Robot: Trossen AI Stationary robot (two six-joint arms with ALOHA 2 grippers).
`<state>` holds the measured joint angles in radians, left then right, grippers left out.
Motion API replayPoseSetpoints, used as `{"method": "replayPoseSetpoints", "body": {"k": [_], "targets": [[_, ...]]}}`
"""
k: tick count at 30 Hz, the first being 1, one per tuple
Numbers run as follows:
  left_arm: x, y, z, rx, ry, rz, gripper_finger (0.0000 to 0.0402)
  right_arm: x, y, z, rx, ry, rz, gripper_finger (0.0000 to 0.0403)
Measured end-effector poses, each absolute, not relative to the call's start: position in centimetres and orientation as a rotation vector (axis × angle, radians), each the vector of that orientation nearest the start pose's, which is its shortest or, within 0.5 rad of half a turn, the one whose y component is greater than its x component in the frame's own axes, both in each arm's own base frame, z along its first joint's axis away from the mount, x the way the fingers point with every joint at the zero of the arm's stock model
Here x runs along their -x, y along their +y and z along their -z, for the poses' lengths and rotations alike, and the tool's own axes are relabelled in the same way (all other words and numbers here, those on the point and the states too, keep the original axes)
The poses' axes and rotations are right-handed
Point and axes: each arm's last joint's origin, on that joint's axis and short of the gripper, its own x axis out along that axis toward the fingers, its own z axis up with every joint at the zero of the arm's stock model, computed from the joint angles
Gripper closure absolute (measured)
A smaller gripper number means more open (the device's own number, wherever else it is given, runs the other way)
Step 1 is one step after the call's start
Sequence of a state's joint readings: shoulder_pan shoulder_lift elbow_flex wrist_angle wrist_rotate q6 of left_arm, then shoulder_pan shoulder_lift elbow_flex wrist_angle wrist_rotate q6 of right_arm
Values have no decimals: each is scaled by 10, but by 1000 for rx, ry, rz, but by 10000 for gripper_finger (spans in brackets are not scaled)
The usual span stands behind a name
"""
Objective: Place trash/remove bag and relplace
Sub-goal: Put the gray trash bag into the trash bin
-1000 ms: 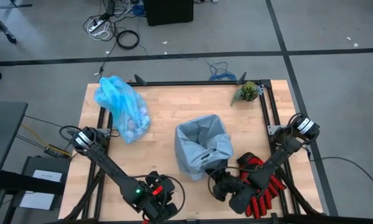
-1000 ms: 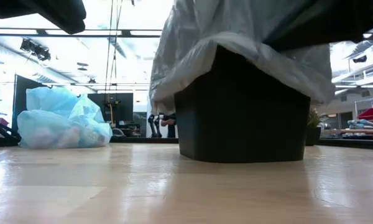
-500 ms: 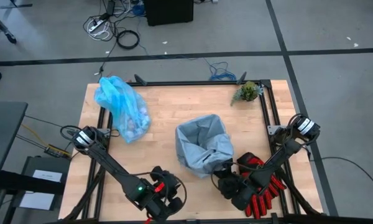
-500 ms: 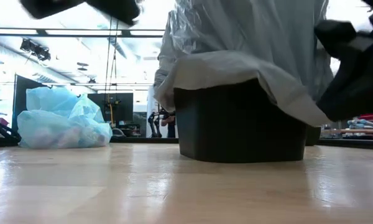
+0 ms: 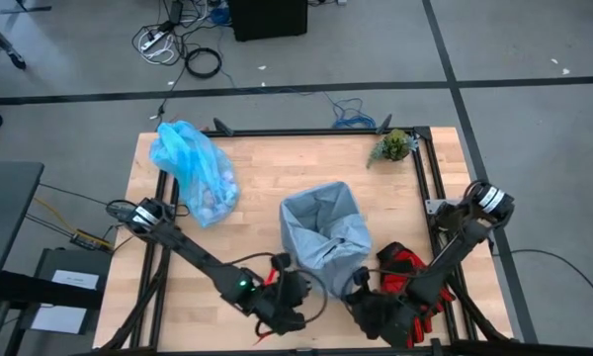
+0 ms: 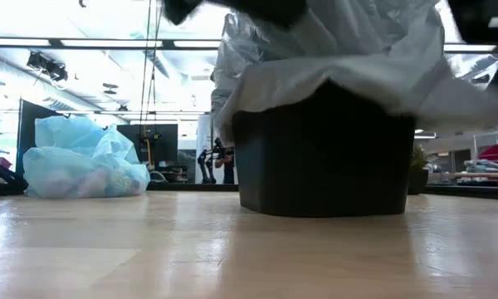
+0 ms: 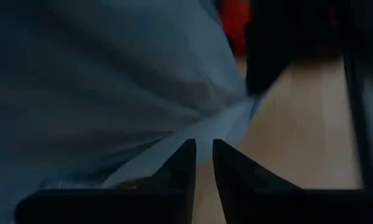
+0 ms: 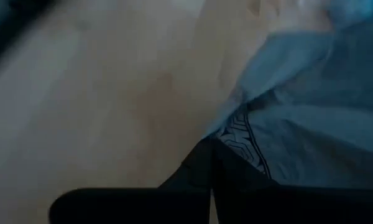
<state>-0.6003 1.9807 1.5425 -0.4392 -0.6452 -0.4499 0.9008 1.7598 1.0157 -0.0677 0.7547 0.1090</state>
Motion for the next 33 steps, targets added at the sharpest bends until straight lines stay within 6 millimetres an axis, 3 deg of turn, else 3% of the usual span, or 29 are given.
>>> {"method": "replayPoseSetpoints", "body": {"k": [5,12,18,23,29,33], "targets": [[-367,-223,-223,-196,719,-166,310,-228,267,-182,493,550,-137,389],[-365,-225,-234,-346,740,-140,250,-216,274,-180,507,557,-153,335],[-370,-217,-232,-396,753,-148,207,-217,275,-181,505,544,-146,294],[-370,-217,-214,-386,812,-123,205,-221,276,-186,539,517,-145,287],[-374,-221,-187,-343,884,-126,218,-230,286,-215,639,427,-91,293],[-377,-220,-164,-284,934,-182,228,-233,283,-221,726,449,-55,293]]}}
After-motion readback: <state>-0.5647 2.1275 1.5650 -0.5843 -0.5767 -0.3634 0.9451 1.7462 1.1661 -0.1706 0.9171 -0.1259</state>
